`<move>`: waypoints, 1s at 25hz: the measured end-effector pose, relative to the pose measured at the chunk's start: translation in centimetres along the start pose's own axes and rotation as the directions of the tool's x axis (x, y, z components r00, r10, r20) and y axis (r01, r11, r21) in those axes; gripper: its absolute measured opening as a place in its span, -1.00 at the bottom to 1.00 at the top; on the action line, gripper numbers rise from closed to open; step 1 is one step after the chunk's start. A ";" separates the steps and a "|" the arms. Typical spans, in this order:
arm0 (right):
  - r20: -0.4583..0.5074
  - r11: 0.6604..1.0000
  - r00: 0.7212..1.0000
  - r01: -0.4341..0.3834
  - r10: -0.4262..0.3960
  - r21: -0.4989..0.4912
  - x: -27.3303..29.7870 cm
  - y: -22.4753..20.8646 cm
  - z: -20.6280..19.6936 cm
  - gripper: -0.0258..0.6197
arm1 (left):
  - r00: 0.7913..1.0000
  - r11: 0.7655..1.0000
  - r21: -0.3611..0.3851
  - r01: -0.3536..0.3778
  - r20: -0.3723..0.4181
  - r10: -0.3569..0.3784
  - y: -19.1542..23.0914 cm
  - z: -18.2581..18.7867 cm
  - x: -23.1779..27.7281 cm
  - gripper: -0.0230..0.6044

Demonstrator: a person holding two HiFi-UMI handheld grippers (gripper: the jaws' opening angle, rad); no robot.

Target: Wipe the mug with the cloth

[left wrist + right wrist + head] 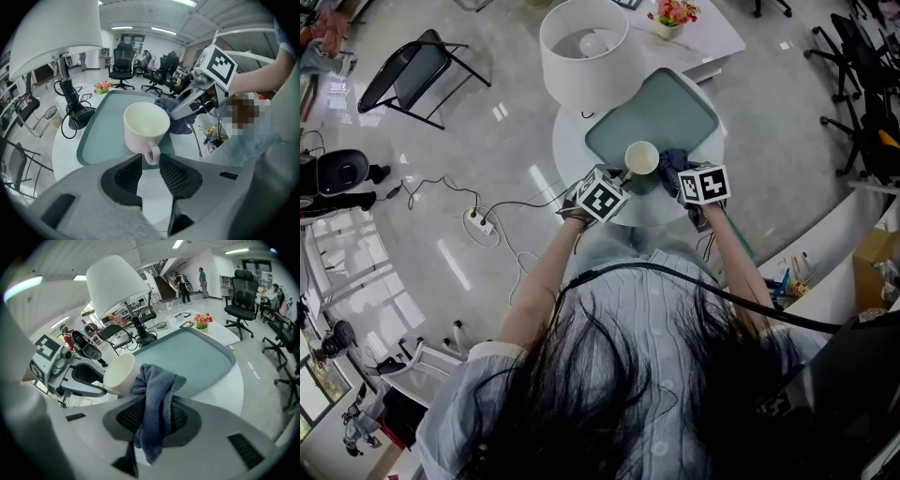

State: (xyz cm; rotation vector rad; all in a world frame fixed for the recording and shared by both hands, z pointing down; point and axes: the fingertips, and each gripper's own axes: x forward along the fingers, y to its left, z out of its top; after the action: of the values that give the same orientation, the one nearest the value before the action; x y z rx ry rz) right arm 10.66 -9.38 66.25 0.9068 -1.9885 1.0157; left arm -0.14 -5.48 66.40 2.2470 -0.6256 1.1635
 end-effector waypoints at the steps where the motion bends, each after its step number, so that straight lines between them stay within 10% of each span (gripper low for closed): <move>1: -0.002 1.000 1.000 0.001 -0.001 -0.005 0.0 0.1 0.0 -0.63 | 1.000 1.000 0.026 0.007 -0.012 -0.007 0.2 0.0 -0.1 -0.52; 12: -0.026 0.997 1.000 -0.012 0.010 -0.071 0.2 0.8 0.0 -0.63 | 0.993 0.983 0.181 0.017 -0.116 0.004 2.7 -0.7 -0.7 -0.52; 25: -0.019 0.998 1.000 -0.013 0.012 -0.069 0.3 1.3 0.3 -0.63 | 0.995 0.980 0.173 -0.102 0.028 0.098 3.7 1.7 -2.7 -0.52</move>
State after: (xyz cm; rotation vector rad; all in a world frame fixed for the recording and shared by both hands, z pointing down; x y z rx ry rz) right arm 9.36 -9.13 65.96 0.8455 -2.0037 0.9531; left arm -2.75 -8.93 64.18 2.3990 -0.6748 1.2914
